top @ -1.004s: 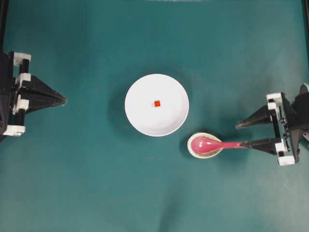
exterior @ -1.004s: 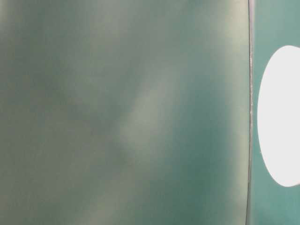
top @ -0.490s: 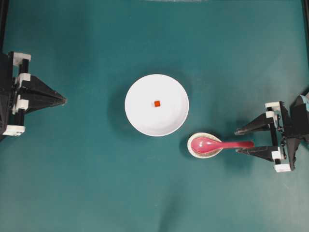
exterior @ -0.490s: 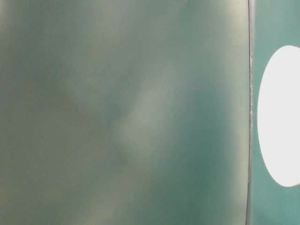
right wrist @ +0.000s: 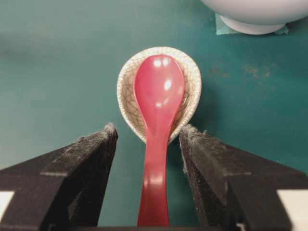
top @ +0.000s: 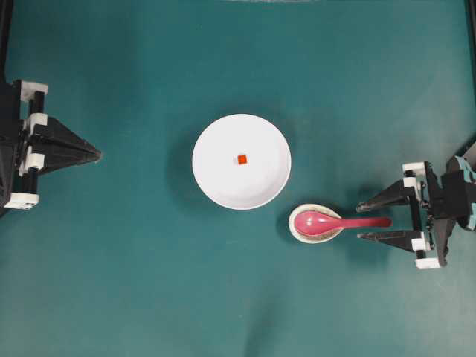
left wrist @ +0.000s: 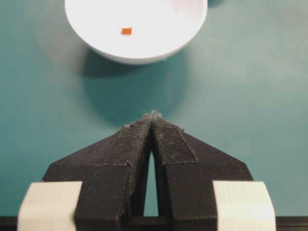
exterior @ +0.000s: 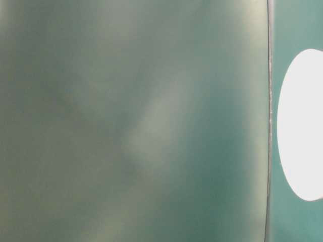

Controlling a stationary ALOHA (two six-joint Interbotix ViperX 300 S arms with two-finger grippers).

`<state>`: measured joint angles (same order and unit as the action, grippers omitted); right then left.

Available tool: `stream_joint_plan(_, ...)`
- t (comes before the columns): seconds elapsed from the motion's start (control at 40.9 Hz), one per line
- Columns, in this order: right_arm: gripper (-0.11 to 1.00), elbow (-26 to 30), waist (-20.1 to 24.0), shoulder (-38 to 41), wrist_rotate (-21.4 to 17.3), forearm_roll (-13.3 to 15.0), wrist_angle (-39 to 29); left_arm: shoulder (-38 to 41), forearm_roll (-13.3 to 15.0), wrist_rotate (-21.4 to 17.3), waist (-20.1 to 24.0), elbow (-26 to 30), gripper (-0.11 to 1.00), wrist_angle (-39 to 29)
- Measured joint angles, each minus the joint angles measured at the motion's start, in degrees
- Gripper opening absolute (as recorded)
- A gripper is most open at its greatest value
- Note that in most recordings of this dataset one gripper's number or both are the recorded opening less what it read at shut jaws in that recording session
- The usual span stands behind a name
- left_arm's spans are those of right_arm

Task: Grip the spoon and scoop the red block from the bowl with right arm.
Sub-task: 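Lower the open right gripper around the pink spoon's handle end, then close the right gripper on the pink spoon handle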

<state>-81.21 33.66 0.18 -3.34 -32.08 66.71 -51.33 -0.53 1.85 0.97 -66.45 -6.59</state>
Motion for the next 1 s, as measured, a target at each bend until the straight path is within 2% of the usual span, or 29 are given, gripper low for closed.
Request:
stream_joint_plan(0.465, 0.59, 0.09, 0.79, 5.01, 0.0, 0.09, 0.44, 0.09, 0.09, 0.0, 0.0, 0.0, -0.01, 0.0)
stream_joint_plan(1.004, 0.59, -0.88, 1.93, 5.89, 0.0, 0.0, 2.37, 0.09, 0.09, 0.0, 0.0, -0.09, -0.01, -0.35)
